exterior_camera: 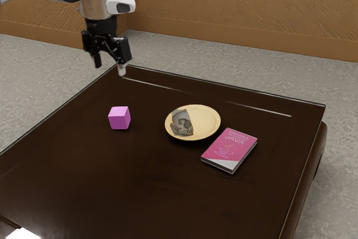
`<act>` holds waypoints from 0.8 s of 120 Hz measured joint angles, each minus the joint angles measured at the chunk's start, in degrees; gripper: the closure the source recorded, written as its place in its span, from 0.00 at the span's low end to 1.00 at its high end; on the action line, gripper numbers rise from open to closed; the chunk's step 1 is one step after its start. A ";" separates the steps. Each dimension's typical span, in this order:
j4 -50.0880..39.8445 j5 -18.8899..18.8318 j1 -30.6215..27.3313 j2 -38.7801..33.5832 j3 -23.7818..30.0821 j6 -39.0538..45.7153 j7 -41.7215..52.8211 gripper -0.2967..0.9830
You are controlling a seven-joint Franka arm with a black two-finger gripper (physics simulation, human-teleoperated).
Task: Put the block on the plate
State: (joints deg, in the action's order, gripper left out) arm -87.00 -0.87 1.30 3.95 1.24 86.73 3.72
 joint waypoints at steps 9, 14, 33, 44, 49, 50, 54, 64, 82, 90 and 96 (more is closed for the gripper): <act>0.42 -0.16 -0.07 0.48 -0.02 0.69 -0.55 0.23; 0.65 -0.20 0.31 1.08 -0.02 0.94 -1.17 0.23; 3.02 -0.67 1.32 7.02 -2.87 1.19 -6.23 0.23; 7.86 -0.66 0.83 13.17 -6.16 1.08 -8.78 0.23; 12.15 -0.22 0.67 16.93 -6.78 1.09 -9.71 0.23; 13.12 -0.06 0.66 17.71 -6.86 1.07 -9.89 0.23; 16.59 0.80 0.38 20.65 -7.35 0.96 -10.59 0.23; 20.63 2.08 -1.24 25.08 -8.23 1.39 -12.06 0.23; 23.36 3.19 -4.15 30.74 -8.51 4.42 -13.69 0.23; 23.36 3.64 -5.41 32.13 -8.46 6.21 -14.16 0.23; 23.45 3.98 -6.04 33.71 -8.46 7.40 -14.47 0.23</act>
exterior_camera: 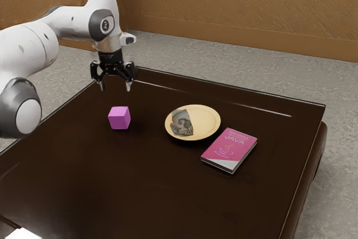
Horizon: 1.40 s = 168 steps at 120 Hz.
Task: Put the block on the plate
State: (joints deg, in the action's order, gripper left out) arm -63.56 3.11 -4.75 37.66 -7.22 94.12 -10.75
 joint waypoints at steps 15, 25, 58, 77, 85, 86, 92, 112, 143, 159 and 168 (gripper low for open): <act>1.36 0.79 -1.36 4.89 0.42 2.50 -0.63 0.23; 3.07 1.39 -2.17 7.12 0.35 3.92 -0.90 0.23; 5.47 2.38 -3.81 12.20 0.19 10.06 -1.59 0.23; 5.51 2.84 -4.61 14.21 0.52 12.38 -1.87 0.23; 5.47 3.00 -4.68 14.78 0.62 13.02 -1.96 0.23; 5.48 3.02 -4.69 14.84 0.62 13.08 -1.97 0.23; 5.51 3.10 -5.31 15.42 0.72 13.41 -2.03 0.23; 5.43 3.62 -5.87 16.15 1.15 14.12 -2.21 0.23; 2.08 4.67 -5.64 14.18 1.30 15.85 -2.41 0.23; -0.73 5.00 -5.55 13.09 1.42 17.23 -2.48 0.23; -0.98 5.11 -5.60 13.04 1.45 17.72 -2.52 0.24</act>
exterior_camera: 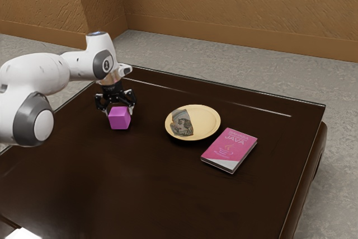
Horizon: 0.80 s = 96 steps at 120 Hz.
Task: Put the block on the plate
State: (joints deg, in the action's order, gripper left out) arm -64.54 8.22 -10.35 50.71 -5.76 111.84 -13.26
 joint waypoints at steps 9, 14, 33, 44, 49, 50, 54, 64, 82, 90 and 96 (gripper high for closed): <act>-0.61 0.22 -0.05 0.04 0.02 0.31 -0.04 0.26; -0.89 0.30 -0.08 0.08 -0.01 0.43 -0.07 0.29; -1.12 0.35 -0.11 0.10 -0.03 0.57 -0.16 0.40; -1.02 0.19 -0.03 -0.59 -0.09 0.48 -0.22 0.43; -1.04 0.12 0.12 -1.39 -0.12 0.32 -0.25 0.45; -1.04 0.10 0.16 -1.53 -0.13 0.28 -0.26 0.46; -1.05 0.03 0.34 -2.21 -0.20 0.10 -0.29 0.47; -1.08 -0.13 1.00 -4.90 -0.38 -0.67 -0.39 0.48; -0.79 -0.36 5.25 -8.42 -0.09 -2.34 -0.54 0.47; -0.48 -0.40 8.00 -8.68 0.15 -2.79 -0.59 0.47; -0.35 -0.34 10.27 -8.71 0.21 -3.03 -0.62 0.47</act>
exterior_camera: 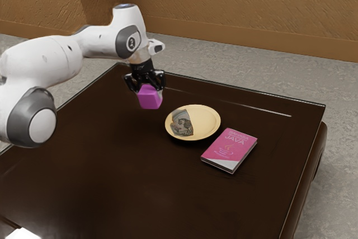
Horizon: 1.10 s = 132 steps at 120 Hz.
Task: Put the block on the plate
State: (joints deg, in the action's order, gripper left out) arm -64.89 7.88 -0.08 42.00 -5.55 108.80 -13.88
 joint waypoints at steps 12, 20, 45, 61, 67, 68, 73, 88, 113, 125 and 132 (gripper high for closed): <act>0.14 0.10 4.14 0.27 0.06 0.21 -0.08 0.47; 0.19 0.19 6.16 0.56 0.28 0.49 -0.12 0.47; 1.58 0.09 7.72 2.23 4.27 3.12 -0.23 0.46; 2.20 -0.18 7.81 5.04 5.54 6.23 -0.26 0.46; 2.66 -0.26 7.81 5.93 5.47 7.18 -0.28 0.46; 2.72 -0.27 7.81 6.05 5.45 7.35 -0.28 0.46; 2.93 -0.42 7.81 6.90 5.24 8.30 -0.30 0.46; 3.79 -1.09 7.73 8.69 4.83 10.40 -0.35 0.46; 3.95 -1.50 7.72 8.95 4.81 12.23 -0.43 0.45; 3.95 -1.40 7.72 8.90 4.85 12.80 -0.35 0.39; 3.95 -1.37 7.72 8.88 4.83 13.02 -0.27 0.35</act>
State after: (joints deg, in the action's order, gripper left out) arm -60.93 6.51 7.65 50.88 -0.73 121.83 -14.16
